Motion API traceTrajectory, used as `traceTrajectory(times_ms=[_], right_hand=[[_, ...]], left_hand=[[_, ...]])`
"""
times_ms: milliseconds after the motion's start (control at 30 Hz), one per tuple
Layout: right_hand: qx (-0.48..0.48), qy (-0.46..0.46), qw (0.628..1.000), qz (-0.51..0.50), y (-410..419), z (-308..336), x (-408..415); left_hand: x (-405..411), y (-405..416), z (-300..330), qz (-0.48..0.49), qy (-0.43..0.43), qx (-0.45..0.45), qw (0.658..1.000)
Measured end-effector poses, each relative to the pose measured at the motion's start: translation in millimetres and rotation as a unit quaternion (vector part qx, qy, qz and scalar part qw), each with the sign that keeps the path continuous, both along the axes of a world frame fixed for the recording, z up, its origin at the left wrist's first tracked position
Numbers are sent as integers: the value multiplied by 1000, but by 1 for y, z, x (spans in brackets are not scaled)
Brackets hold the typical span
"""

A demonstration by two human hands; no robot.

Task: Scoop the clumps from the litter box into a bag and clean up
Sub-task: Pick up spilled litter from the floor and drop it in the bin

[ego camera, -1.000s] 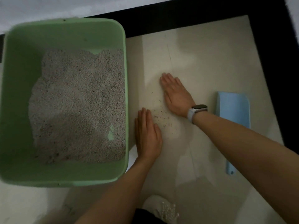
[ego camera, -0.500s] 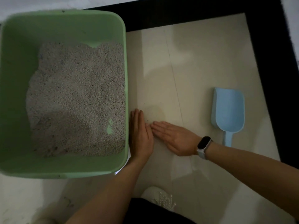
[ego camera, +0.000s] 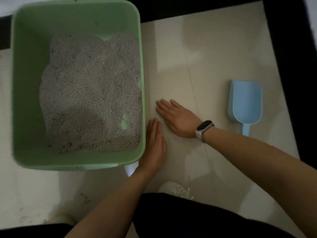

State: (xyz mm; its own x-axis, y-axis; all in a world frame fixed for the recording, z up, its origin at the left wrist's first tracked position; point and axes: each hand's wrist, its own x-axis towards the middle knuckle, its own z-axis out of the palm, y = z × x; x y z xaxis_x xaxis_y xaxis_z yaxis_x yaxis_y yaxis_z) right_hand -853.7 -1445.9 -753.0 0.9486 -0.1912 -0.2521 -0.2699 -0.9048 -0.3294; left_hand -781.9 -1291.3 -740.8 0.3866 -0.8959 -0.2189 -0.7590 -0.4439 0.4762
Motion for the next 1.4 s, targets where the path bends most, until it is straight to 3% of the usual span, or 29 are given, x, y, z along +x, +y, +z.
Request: traceTrajectory(times_ms=[267, 467, 667, 833, 933, 1033, 1167, 1267, 1400], right_hand=[[25, 32, 999, 35, 61, 11, -62], [73, 60, 984, -149, 72, 58, -71], [40, 120, 948, -292, 91, 121, -82], [57, 196, 902, -380, 118, 188, -74], [64, 193, 890, -407, 128, 208, -73], [74, 149, 883, -439, 128, 191, -74], [102, 123, 876, -455, 126, 114, -75], [105, 38, 878, -466, 121, 64, -73], [47, -23, 892, -449, 103, 24, -70]], left_hand=[[5, 25, 11, -95, -3, 28, 995], [9, 32, 28, -218, -9, 67, 974], [3, 40, 59, -313, 13, 53, 948], [10, 47, 99, -362, 11, 51, 931], [14, 49, 109, -323, 18, 66, 944], [16, 51, 99, -269, 48, 48, 961], [16, 43, 63, -235, 60, 20, 970], [9, 36, 37, -209, 37, 25, 977], [-2, 26, 9, -187, -60, -11, 981]])
